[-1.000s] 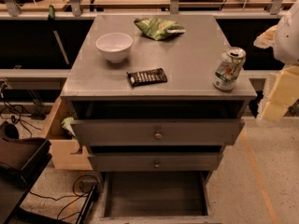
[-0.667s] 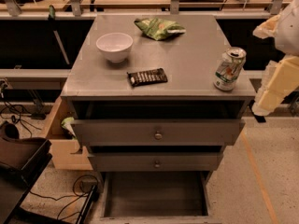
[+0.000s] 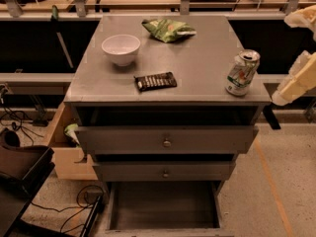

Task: Place 7up can into white bowl

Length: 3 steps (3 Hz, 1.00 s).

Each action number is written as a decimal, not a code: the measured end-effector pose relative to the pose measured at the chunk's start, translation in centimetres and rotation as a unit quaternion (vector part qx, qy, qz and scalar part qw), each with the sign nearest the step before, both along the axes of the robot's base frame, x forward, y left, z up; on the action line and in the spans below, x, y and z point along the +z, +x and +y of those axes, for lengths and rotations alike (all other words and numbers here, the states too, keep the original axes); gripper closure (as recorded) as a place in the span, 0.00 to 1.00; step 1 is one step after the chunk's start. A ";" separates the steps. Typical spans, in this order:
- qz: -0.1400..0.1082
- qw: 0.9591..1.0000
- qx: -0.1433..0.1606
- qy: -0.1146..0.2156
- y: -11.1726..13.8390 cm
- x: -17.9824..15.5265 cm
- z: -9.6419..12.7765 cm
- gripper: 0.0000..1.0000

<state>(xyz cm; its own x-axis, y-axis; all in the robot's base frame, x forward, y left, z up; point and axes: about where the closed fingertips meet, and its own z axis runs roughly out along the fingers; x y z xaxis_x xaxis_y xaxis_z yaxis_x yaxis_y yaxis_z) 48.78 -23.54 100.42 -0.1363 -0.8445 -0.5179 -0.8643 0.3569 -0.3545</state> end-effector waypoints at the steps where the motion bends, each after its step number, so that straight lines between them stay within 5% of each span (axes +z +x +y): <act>1: -0.044 0.996 -0.006 0.072 0.7 0.4 -2.0 0.00; 3: -0.084 0.986 -0.020 0.141 1.1 0.8 -4.4 0.00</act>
Offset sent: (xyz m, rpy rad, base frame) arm 0.0122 -0.0599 0.0097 0.3447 -0.2069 -0.0443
